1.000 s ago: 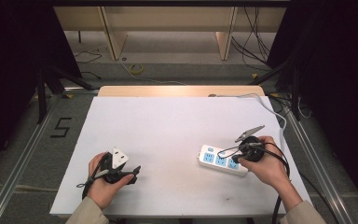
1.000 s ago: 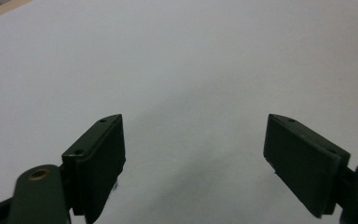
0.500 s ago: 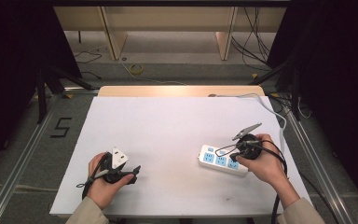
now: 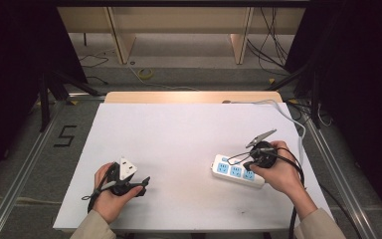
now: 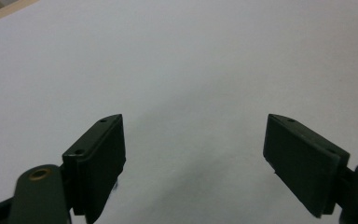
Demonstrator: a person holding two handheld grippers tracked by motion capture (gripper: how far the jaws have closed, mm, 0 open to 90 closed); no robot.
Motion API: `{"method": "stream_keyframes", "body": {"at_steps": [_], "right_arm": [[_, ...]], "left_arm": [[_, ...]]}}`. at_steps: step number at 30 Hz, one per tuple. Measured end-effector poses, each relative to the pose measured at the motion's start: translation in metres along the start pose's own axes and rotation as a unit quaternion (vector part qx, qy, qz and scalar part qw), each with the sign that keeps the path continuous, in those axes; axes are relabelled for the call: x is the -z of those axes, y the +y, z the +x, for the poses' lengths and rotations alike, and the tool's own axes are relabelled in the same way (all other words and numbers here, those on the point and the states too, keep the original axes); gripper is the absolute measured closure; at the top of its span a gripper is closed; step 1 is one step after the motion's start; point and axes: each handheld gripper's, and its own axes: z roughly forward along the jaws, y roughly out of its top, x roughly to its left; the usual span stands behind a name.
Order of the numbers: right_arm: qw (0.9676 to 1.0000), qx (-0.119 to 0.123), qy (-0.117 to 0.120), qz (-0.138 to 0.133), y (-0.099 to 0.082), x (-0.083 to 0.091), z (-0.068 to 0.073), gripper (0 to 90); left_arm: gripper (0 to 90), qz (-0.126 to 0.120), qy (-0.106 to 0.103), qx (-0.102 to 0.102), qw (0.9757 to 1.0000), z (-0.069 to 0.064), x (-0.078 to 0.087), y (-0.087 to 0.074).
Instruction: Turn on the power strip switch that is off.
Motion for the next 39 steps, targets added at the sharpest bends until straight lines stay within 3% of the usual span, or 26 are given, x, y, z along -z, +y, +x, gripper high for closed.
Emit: {"method": "stream_keyframes", "body": {"at_steps": [39], "right_arm": [[1.0000,0.006,0.005,0.002,0.017,-0.006,0.000,90.0]], "left_arm": [[21.5,-0.003,0.000,-0.003,1.0000,-0.002,0.000,0.000]]}}
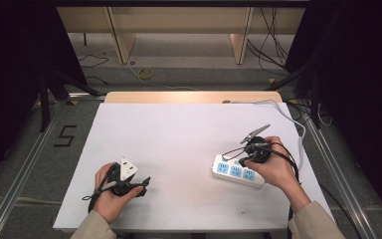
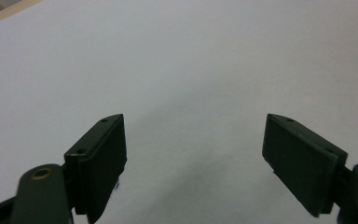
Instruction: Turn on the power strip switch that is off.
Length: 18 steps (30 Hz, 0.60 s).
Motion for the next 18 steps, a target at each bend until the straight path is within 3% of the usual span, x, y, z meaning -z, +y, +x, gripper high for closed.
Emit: {"method": "stream_keyframes", "body": {"at_steps": [18], "right_arm": [[0.9999,0.009,0.004,0.010,0.014,-0.006,0.005,90.0]], "left_arm": [[21.7,0.001,-0.002,0.000,1.0000,-0.002,0.000,0.001]]}}
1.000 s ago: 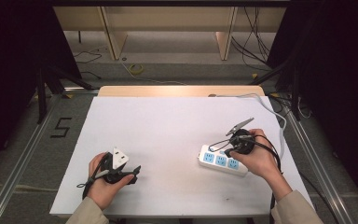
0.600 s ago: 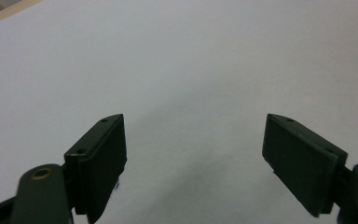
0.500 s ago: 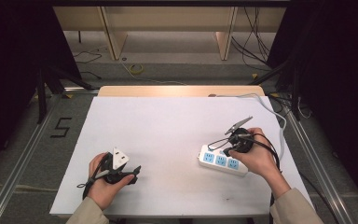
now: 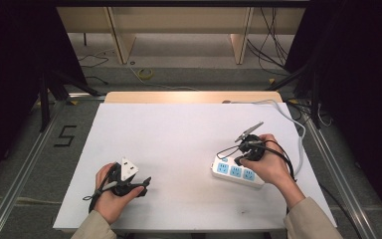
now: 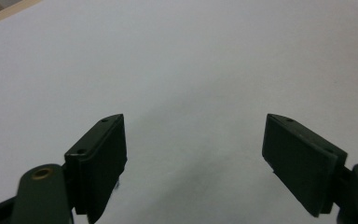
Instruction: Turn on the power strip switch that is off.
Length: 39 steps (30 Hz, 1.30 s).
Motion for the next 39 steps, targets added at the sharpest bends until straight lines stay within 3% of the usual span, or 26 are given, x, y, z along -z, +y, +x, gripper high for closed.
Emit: {"method": "stream_keyframes", "body": {"at_steps": [39], "right_arm": [[0.9997,-0.006,0.000,0.025,0.026,-0.019,-0.004,90.0]], "left_arm": [[22.7,-0.006,0.002,-0.003,1.0000,-0.001,0.001,0.001]]}}
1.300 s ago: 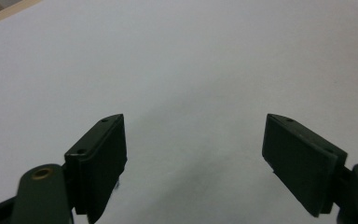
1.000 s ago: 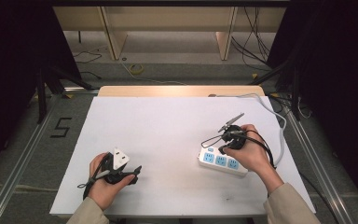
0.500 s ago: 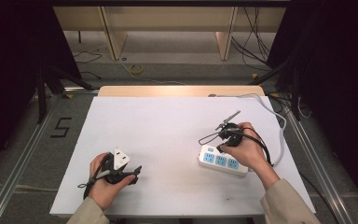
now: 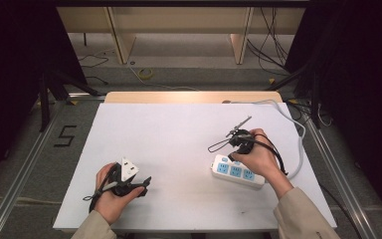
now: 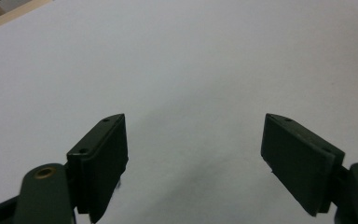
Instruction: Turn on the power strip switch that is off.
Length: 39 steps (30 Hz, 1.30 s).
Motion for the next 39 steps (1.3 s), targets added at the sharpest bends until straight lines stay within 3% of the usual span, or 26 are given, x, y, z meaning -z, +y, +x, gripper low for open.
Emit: {"method": "stream_keyframes", "body": {"at_steps": [39], "right_arm": [[0.9996,-0.002,0.009,0.026,0.021,-0.020,-0.002,90.0]], "left_arm": [[23.1,-0.002,-0.001,0.000,1.0000,-0.002,0.001,0.000]]}}
